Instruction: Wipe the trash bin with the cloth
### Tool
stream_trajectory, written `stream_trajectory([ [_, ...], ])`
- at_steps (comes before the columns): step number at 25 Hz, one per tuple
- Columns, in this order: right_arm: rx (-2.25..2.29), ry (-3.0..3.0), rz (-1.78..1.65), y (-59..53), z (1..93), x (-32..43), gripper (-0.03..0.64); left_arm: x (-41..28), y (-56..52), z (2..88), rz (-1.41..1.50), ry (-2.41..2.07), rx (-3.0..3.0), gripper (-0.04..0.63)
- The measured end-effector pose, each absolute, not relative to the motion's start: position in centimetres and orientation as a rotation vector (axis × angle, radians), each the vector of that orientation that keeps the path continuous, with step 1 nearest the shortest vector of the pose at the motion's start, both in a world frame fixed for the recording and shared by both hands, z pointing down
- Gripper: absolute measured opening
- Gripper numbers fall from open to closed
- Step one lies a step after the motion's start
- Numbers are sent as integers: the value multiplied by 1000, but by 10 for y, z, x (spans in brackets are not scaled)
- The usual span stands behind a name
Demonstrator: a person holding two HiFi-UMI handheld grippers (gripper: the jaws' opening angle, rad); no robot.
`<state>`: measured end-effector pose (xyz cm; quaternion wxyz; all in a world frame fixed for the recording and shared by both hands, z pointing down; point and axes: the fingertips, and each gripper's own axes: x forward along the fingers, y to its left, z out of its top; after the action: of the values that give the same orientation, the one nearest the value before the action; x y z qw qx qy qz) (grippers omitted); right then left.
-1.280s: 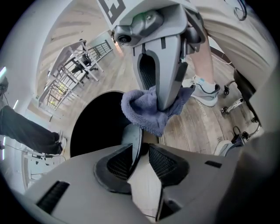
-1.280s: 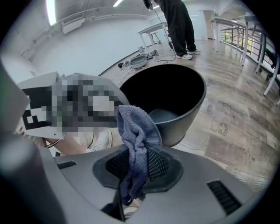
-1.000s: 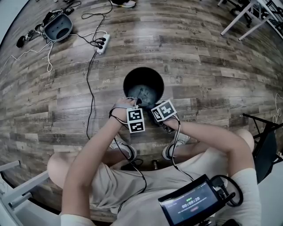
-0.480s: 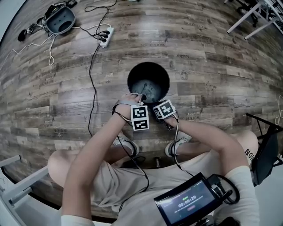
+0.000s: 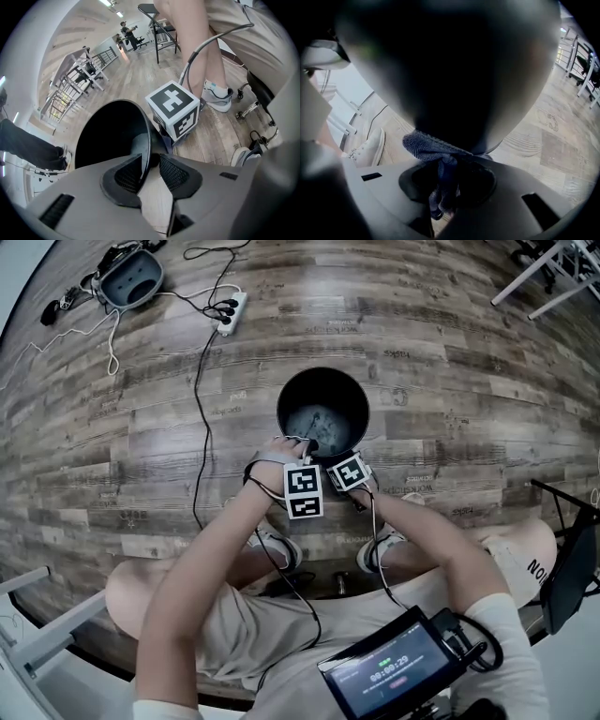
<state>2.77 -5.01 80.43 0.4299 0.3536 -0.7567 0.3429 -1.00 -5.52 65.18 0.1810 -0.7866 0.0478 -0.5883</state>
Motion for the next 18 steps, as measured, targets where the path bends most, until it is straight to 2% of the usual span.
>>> stream_trajectory([
  [6,839,-1845,921,-35,827,12,80,-11,-56,653,-1690,150,-2232,127],
  [10,821,-1802,871,-22,810,30,80,-12,-49,648,-1690,124,-2328,129],
  [15,803,-1747,1173,12,767,29,80,-17,-46,641,-1639,46,-2394,140],
  [18,784,-1772,1225,20,743,20,80,-19,-56,632,-1615,54,-2348,153],
])
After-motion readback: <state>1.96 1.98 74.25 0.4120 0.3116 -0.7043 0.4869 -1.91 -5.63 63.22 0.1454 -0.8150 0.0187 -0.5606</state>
